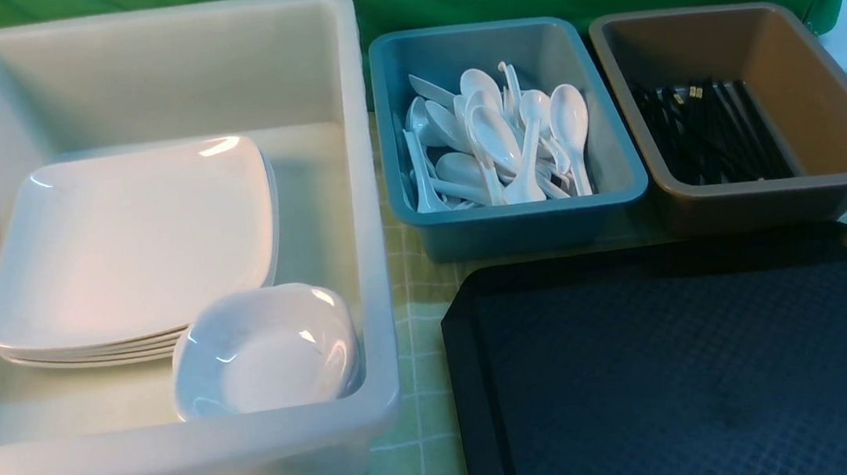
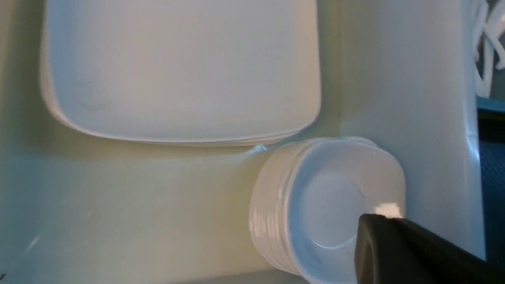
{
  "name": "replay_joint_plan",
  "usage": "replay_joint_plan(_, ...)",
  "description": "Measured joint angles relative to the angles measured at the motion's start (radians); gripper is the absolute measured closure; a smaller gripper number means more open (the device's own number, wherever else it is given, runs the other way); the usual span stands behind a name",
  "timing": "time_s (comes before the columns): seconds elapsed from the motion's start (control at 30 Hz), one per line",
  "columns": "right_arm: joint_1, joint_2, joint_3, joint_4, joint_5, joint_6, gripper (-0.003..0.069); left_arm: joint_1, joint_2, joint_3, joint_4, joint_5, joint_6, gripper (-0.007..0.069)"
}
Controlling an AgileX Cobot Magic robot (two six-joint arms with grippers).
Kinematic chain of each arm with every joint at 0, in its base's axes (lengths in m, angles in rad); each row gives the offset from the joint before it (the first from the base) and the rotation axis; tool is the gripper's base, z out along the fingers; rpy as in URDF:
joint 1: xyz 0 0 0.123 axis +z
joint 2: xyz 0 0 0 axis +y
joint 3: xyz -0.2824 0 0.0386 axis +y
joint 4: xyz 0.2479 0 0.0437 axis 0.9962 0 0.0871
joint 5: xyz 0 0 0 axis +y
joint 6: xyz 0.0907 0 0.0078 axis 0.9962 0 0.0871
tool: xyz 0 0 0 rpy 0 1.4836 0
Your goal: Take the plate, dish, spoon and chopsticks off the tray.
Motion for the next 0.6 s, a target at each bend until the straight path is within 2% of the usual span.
replay_joint_plan(0.07, 0.000, 0.000, 0.000, 0.000, 0.000, 0.000, 0.0485, -0.057, -0.012, 0.000, 0.001, 0.011, 0.007, 0.0625)
replay_joint_plan(0.13, 0.000, 0.000, 0.000, 0.000, 0.000, 0.000, 0.0483, -0.186, -0.050, 0.000, 0.032, 0.028, 0.014, 0.0625)
replay_joint_plan(0.2, 0.000, 0.000, 0.000, 0.000, -0.001, 0.000, 0.0483, -0.237, -0.073, 0.000, 0.054, 0.033, 0.014, 0.0625)
replay_joint_plan(0.3, 0.000, 0.000, 0.000, 0.000, -0.002, 0.000, 0.0482, -0.408, -0.184, 0.027, 0.092, 0.020, -0.023, 0.0625)
replay_joint_plan(0.33, 0.000, 0.000, 0.000, 0.000, -0.002, 0.000, 0.0481, -0.416, -0.192, 0.031, 0.092, 0.015, -0.031, 0.0625)
replay_joint_plan(0.47, 0.000, 0.000, 0.000, 0.001, -0.002, 0.000, 0.0470, -0.551, -0.396, 0.179, 0.069, -0.160, -0.101, 0.0629)
replay_joint_plan(0.6, 0.000, 0.000, 0.000, 0.001, -0.002, 0.000, 0.0462, -0.609, -0.586, 0.408, 0.031, -0.412, -0.104, 0.0631)
